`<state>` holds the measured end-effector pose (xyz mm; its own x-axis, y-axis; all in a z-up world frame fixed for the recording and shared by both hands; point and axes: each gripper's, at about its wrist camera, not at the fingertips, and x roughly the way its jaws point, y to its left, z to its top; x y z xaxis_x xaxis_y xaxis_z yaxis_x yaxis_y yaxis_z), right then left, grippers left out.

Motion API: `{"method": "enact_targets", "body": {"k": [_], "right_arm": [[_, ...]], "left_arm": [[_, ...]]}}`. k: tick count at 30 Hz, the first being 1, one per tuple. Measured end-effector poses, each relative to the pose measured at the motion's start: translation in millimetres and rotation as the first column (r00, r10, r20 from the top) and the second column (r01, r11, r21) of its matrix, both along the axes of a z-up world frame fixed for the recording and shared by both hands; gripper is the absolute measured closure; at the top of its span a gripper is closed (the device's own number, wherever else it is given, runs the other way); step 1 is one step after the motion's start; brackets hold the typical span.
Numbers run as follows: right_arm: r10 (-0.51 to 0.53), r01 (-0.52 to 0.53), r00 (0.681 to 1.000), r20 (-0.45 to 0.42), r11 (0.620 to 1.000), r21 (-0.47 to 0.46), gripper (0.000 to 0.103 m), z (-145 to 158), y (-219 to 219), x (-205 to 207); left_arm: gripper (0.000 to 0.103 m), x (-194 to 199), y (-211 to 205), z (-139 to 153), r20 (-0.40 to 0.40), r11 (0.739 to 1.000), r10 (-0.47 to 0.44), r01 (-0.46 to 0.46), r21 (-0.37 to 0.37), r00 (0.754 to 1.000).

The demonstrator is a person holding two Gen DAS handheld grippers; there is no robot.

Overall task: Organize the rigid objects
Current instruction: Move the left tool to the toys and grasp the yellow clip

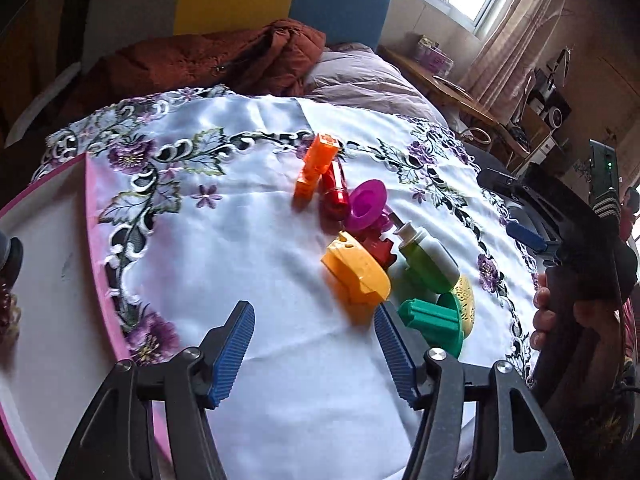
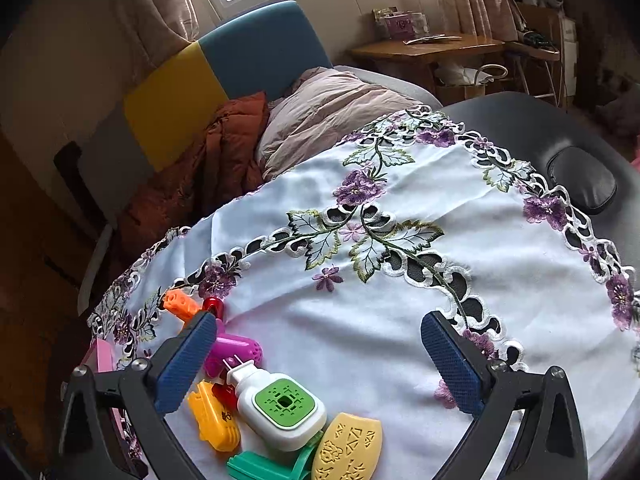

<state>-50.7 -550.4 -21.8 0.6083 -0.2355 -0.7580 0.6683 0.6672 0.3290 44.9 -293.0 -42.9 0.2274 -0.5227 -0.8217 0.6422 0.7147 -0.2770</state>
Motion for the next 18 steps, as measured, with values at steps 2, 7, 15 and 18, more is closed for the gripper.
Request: {"method": "enact_targets", "body": {"k": [2, 7, 15, 18], "right_arm": [[-0.005, 0.005, 1.000, 0.002, 1.000, 0.015, 0.000, -1.2, -2.3, -0.4], [-0.006, 0.006, 1.000, 0.005, 0.999, 0.037, 0.000, -3.1, -5.3, 0.4], [0.009, -0.009, 1.000, 0.007, 0.999, 0.040, 0.000, -3.2, -4.3, 3.6], [0.017, -0.017, 1.000, -0.001, 0.999, 0.029, 0.000, -3.4, -3.5, 4.4]], "left_arm": [[0.041, 3.0, -16.2, -5.2, 0.000, 1.000, -0.009, 0.009, 0.018, 1.000], [0.041, 13.1, -44.8, -21.3, -0.047, 0.999, -0.014, 0.016, 0.037, 0.999], [0.048, 22.4, -82.6, -44.9, -0.067, 0.997, -0.014, 0.019, 0.073, 0.998], [0.076, 19.9, -81.5, -51.7, -0.061, 0.996, -0.058, 0.062, 0.059, 0.996]]}}
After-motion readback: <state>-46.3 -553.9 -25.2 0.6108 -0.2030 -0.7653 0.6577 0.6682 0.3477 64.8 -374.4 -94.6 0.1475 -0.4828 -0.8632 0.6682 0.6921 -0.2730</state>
